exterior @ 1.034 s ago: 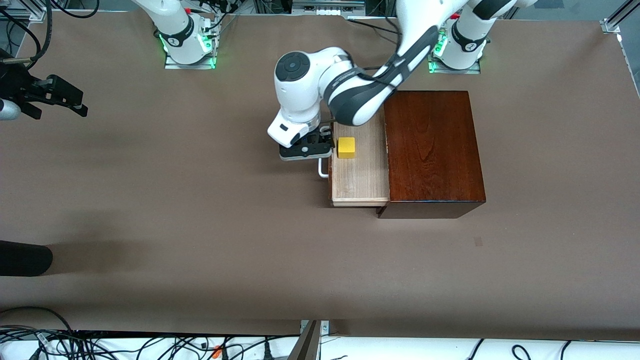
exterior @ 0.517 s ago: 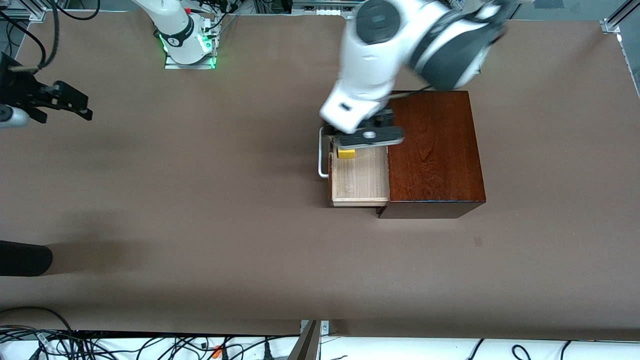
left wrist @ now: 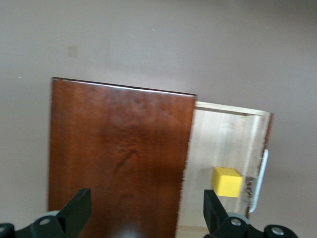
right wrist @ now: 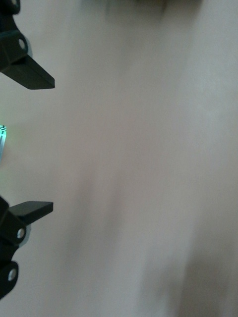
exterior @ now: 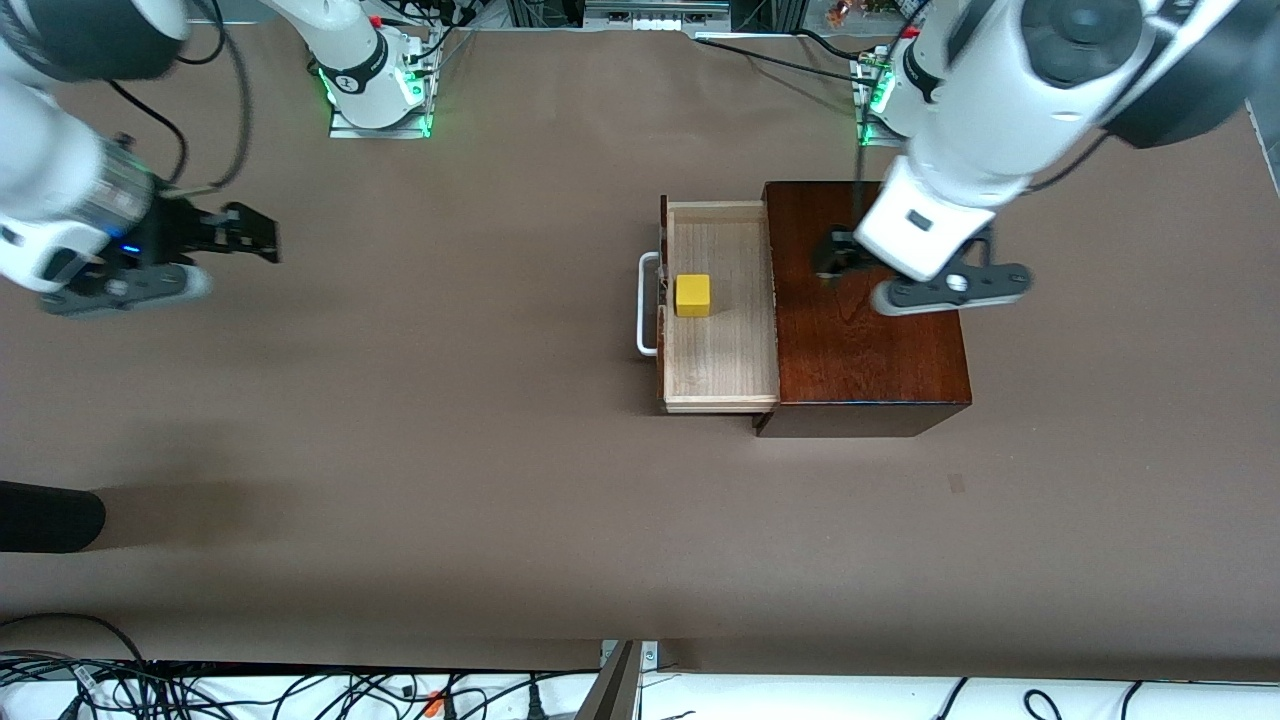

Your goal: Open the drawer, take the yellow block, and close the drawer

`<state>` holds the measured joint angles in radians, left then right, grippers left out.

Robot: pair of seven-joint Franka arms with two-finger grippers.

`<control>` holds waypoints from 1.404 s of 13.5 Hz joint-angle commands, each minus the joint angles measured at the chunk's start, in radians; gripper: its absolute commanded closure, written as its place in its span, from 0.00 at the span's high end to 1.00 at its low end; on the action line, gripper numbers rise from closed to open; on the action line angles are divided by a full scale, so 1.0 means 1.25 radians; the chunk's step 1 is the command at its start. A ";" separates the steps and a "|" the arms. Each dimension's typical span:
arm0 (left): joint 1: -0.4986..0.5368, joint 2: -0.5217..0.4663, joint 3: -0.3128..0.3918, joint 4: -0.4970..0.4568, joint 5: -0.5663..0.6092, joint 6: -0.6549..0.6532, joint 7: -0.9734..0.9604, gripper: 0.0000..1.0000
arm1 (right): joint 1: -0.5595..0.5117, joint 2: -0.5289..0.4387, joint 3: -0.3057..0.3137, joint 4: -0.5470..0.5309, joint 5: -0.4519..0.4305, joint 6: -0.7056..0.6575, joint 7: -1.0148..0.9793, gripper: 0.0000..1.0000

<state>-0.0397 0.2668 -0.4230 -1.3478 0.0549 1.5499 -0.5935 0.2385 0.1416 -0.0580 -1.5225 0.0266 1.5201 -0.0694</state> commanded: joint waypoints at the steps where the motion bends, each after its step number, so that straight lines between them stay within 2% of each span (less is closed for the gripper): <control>1: 0.020 -0.062 0.080 -0.048 -0.057 -0.030 0.133 1.00 | 0.018 -0.004 0.045 0.014 0.061 -0.022 -0.032 1.00; 4: -0.040 -0.102 0.229 -0.068 -0.095 -0.065 0.266 1.00 | 0.073 0.007 0.116 0.017 0.070 -0.005 -0.043 1.00; 6: -0.088 -0.149 0.317 -0.124 -0.097 -0.059 0.327 1.00 | 0.140 0.033 0.122 0.019 0.061 0.054 -0.071 1.00; 8: -0.098 -0.178 0.368 -0.154 -0.097 -0.056 0.393 1.00 | 0.222 0.064 0.121 0.034 0.032 0.121 -0.088 1.00; 10: -0.095 -0.183 0.389 -0.154 -0.095 -0.057 0.432 1.00 | 0.263 0.133 0.124 0.081 0.029 0.173 -0.137 1.00; 12: -0.085 -0.184 0.387 -0.155 -0.086 -0.053 0.438 1.00 | 0.317 0.227 0.123 0.146 0.028 0.280 -0.246 1.00; 14: -0.080 -0.184 0.385 -0.157 -0.082 -0.036 0.438 1.00 | 0.348 0.296 0.123 0.185 0.025 0.343 -0.310 1.00; 17: -0.070 -0.184 0.376 -0.158 -0.078 -0.025 0.437 1.00 | 0.376 0.347 0.123 0.192 -0.022 0.429 -0.386 1.00; 19: -0.041 -0.183 0.343 -0.159 -0.075 -0.024 0.437 1.00 | 0.400 0.371 0.121 0.193 -0.046 0.439 -0.416 1.00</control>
<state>-0.1294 0.0643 0.0460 -1.5169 -0.0469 1.4996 -0.0694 0.7074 0.5716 0.1030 -1.3217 0.0029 2.0672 -0.5409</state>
